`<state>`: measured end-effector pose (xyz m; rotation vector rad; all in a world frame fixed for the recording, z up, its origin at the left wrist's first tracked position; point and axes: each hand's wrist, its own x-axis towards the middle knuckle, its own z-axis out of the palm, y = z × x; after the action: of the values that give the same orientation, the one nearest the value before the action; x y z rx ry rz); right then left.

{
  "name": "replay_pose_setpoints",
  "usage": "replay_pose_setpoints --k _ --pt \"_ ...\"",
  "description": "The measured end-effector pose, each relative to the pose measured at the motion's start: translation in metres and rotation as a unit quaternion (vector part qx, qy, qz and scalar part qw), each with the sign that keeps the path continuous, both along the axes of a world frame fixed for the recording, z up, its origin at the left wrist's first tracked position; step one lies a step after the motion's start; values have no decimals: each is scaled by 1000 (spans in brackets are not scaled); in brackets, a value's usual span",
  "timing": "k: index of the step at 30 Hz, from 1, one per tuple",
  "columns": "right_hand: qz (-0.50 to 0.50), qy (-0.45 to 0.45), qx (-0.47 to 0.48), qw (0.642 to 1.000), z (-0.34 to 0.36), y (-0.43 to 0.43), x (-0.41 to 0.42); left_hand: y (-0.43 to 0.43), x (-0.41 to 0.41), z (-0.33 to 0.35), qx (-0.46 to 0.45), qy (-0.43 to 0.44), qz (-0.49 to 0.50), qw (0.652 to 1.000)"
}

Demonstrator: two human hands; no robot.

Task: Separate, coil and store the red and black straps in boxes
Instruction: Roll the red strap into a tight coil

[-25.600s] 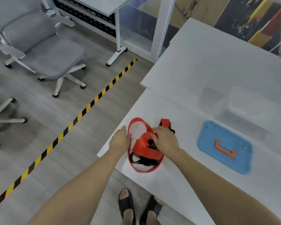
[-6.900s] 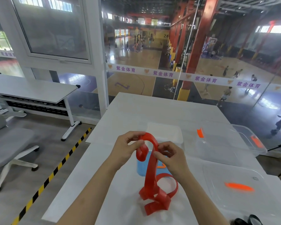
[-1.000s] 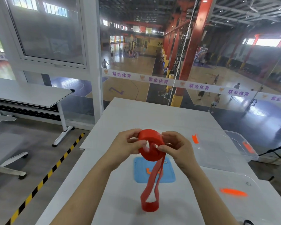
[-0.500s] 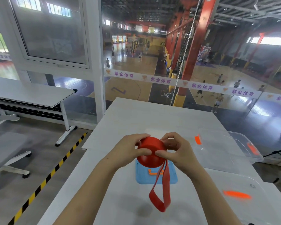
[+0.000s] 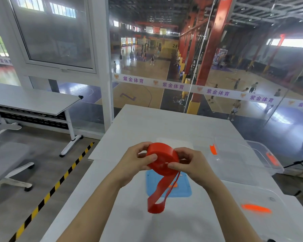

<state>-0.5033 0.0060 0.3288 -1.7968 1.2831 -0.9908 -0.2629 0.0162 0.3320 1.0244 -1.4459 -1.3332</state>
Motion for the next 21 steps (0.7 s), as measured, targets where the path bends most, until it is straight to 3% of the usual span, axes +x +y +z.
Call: replay_pose_setpoints --k 5,9,14,18,21 --pt "13 79 -30 996 7 -1 -4 -7 11 6 -44 -221 -22 974" --pt "26 101 -49 993 9 -1 2 -6 3 12 -76 -276 -22 958" --pt "32 55 -6 998 4 2 -7 -3 5 13 -41 -137 7 990" --pt "16 -53 10 998 0 9 -11 3 6 11 -20 -41 3 999" --pt "14 -48 6 999 3 8 -9 4 7 7 13 -46 -18 999"
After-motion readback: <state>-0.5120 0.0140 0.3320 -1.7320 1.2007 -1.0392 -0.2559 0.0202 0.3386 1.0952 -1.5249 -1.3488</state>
